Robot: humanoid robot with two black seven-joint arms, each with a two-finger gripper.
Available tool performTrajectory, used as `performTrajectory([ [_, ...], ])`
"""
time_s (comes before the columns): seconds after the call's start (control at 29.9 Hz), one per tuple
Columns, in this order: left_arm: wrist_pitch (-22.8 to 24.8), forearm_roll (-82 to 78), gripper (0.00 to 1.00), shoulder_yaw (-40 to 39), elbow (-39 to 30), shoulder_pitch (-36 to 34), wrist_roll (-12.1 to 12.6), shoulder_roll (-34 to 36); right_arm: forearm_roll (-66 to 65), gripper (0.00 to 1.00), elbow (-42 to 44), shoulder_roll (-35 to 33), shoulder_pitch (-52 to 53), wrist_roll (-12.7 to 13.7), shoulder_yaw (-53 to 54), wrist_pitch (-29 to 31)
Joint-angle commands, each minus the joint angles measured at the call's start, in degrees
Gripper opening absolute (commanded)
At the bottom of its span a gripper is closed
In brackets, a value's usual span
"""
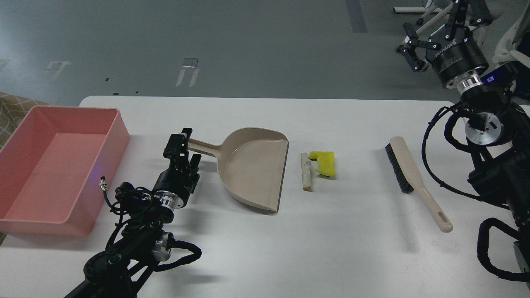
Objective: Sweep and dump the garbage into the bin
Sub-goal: 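Position the left gripper around the dustpan handle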
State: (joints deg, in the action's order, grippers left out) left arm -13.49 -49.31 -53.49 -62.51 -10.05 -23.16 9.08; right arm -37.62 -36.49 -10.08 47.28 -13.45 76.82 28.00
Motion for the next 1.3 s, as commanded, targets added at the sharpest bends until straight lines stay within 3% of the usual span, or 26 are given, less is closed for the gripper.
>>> performTrajectory([
  [0.0, -0.05, 0.09, 0.93, -0.04, 1.69, -0.06, -0.04, -0.37, 0.0, 1.0, 0.01, 0.06, -0.08, 0.0, 0.0, 0.0],
  [0.33, 0.04, 0.79, 0.93, -0.04, 3.62, -1.38, -0.66, -1.08, 0.0, 1.0, 0.1, -0.03, -0.35, 0.0, 0.0, 0.0],
  [0.63, 0.39, 0.79, 0.75, -0.04, 5.38, -2.43, -0.83, -1.17, 0.0, 1.0, 0.1, -0.03, -0.44, 0.0, 0.0, 0.0],
  [1.27, 0.48, 0.88, 0.67, -0.04, 8.63, -4.54, -0.83, -2.57, 0.0, 1.0, 0.01, -0.03, -0.35, 0.0, 0.0, 0.0],
])
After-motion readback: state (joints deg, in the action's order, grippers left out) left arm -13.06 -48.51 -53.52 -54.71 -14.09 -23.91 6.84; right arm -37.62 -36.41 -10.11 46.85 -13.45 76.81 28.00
